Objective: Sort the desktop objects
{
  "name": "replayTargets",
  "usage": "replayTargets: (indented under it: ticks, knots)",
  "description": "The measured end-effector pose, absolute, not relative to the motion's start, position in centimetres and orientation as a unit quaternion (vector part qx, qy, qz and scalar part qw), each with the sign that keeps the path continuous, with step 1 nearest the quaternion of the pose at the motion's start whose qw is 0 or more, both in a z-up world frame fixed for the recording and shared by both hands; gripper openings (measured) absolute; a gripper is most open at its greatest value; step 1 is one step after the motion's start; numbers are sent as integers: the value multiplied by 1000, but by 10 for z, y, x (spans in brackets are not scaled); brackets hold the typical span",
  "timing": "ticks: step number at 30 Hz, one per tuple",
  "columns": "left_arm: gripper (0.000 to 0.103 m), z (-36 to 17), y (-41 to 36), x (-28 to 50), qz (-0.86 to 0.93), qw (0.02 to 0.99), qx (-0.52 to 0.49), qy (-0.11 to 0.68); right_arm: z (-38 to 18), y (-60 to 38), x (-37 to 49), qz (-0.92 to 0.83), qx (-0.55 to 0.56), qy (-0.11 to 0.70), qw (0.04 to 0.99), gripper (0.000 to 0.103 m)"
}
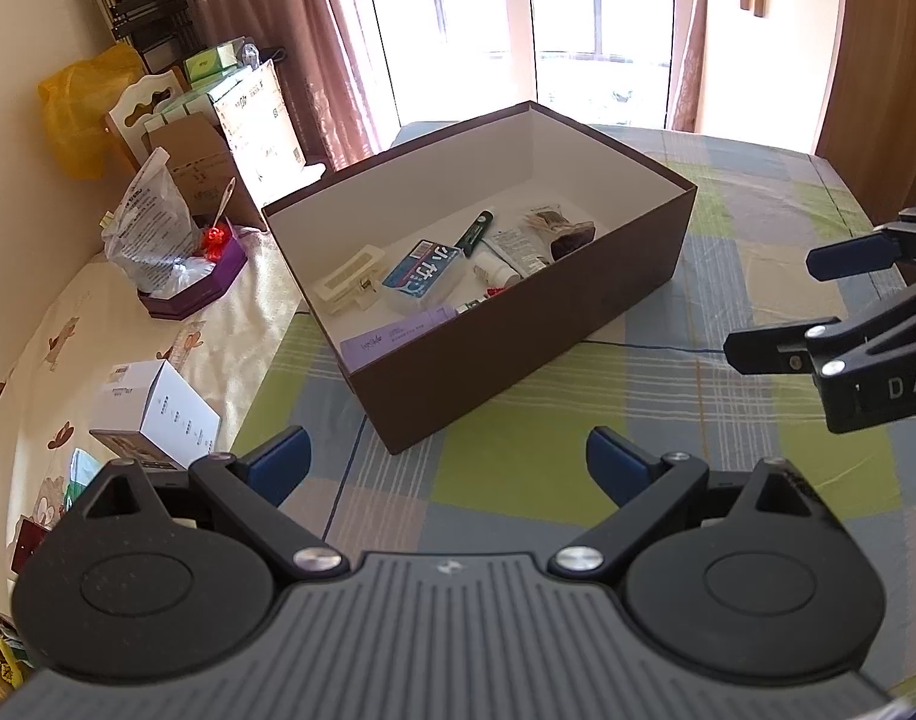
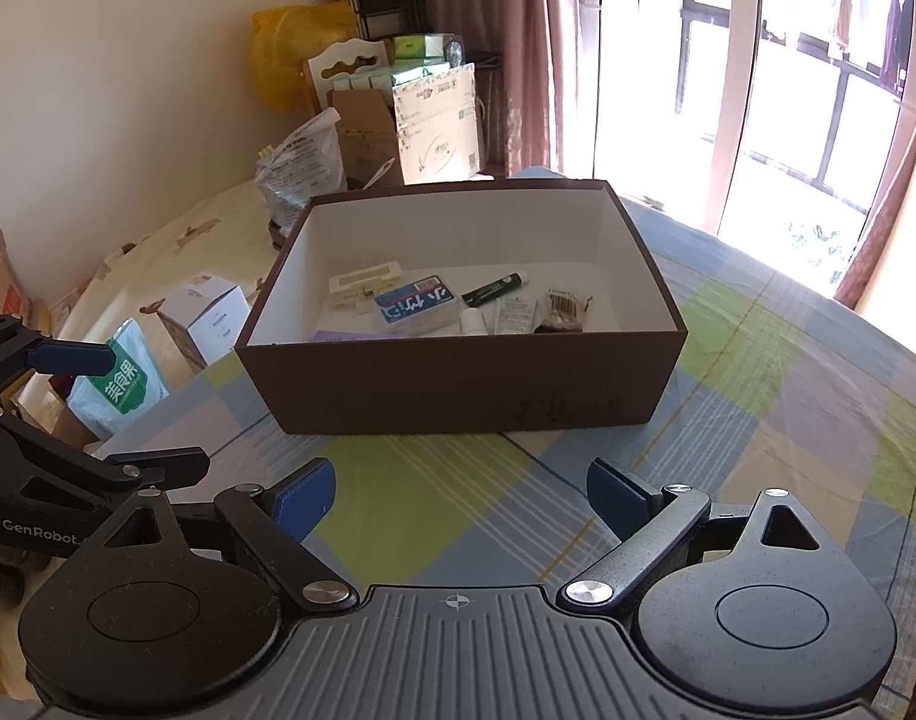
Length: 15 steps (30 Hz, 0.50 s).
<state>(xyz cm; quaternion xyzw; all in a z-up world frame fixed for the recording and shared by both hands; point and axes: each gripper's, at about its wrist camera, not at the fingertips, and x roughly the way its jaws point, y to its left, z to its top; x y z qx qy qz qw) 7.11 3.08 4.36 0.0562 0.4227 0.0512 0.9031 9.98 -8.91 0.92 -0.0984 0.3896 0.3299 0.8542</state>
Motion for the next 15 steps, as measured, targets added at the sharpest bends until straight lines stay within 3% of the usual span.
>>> replayTargets:
  ticks: [15]
  knots:
    - [97,43,26,65,63,907,52,414,13,-98,91,335,-98,380,856,96]
